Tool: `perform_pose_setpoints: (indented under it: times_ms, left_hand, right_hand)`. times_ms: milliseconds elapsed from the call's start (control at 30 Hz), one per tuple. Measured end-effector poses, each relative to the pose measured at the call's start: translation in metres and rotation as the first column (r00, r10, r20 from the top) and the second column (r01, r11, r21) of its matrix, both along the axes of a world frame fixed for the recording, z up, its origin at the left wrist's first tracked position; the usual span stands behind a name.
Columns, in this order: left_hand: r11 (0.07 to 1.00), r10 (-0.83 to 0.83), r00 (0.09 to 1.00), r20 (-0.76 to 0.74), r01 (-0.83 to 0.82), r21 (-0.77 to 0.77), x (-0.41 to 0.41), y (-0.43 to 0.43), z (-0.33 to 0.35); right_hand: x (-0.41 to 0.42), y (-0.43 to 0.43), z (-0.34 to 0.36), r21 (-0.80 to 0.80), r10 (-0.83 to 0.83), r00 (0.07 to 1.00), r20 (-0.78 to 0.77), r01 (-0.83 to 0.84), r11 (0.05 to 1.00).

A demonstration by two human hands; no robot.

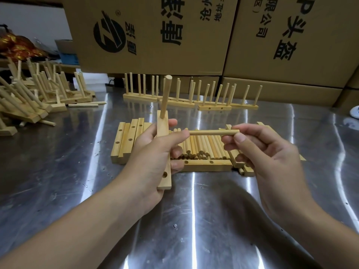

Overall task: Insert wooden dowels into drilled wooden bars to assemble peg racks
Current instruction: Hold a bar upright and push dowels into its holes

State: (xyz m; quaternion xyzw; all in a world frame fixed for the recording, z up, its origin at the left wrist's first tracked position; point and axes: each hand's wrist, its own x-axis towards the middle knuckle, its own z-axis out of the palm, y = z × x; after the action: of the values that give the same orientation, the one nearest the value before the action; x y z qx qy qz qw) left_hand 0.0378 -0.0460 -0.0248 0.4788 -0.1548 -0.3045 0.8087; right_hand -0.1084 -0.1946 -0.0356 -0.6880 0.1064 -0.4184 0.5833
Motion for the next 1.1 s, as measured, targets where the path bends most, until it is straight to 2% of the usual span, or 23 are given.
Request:
perform_pose_setpoints:
  times_ms: [300, 500, 667, 767, 867, 1100]
  left_hand:
    - [0.999, -0.030, 0.999, -0.021, 0.031, 0.024, 0.001, -0.003, -0.002]
    - [0.987, -0.150, 0.989, 0.018, 0.148, 0.054, -0.008, -0.002, -0.002]
    - [0.966, -0.257, 0.965, -0.058, 0.256, -0.031, -0.011, 0.003, 0.002]
    - [0.959, -0.282, 0.959, -0.044, 0.281, -0.030, -0.013, 0.004, 0.000]
    - [0.950, -0.312, 0.950, 0.002, 0.312, -0.013, -0.015, 0.003, -0.001]
    - [0.951, -0.309, 0.949, 0.058, 0.307, 0.038, -0.018, 0.002, -0.001]
  right_hand:
    - [0.000, 0.004, 0.006, 0.025, 0.022, 0.999, 0.030, -0.023, 0.999]
    - [0.000, 0.007, 0.006, -0.019, 0.039, 0.997, -0.060, -0.040, 0.999]
    - [-0.002, 0.010, 0.013, -0.007, 0.147, 0.989, -0.013, -0.147, 0.989]
    - [-0.006, 0.017, 0.013, -0.241, 0.141, 0.982, -0.128, -0.169, 0.956]
    - [-0.008, 0.019, 0.010, -0.492, 0.040, 0.959, -0.282, -0.181, 0.852]
    - [-0.012, 0.024, 0.015, -0.671, -0.096, 0.928, -0.359, -0.185, 0.718]
